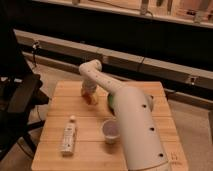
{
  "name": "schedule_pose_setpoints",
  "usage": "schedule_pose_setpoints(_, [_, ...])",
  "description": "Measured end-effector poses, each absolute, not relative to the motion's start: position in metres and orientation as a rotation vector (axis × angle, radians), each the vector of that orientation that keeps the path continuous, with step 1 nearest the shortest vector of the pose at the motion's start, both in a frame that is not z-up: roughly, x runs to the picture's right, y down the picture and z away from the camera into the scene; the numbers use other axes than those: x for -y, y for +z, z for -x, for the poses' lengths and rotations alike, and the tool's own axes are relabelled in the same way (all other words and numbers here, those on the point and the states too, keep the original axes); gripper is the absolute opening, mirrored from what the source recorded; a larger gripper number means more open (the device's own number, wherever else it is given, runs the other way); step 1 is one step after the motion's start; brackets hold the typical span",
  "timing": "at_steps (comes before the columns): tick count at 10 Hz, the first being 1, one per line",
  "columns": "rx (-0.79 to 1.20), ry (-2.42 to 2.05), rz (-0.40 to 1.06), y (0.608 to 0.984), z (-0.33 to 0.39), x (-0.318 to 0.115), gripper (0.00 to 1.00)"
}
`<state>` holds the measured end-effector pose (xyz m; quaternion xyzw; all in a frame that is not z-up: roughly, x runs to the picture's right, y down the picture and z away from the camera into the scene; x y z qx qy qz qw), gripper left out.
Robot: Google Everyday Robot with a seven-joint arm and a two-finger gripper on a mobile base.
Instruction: Drag the pepper across the table
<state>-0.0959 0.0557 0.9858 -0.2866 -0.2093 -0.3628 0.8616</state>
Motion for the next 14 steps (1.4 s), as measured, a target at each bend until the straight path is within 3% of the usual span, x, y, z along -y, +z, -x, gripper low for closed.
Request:
schedule_pose_setpoints(2, [0.435, -0.764, 0.601, 0.984, 0.095, -0.054, 0.03])
schedule_pose_setpoints(3, [0.436, -0.763, 0.603, 0.984, 0.094, -0.054, 0.00])
schedule_pose_setpoints(5, [0.435, -0.763, 0.610, 0.983, 0.093, -0.055, 0.06])
schedule_pose_setpoints(7, [0.436, -0.763, 0.608, 0.982, 0.093, -0.054, 0.00])
schedule_pose_setpoints(14, [0.449, -0.738, 0.584, 0.974, 0.070, -0.047, 0.00])
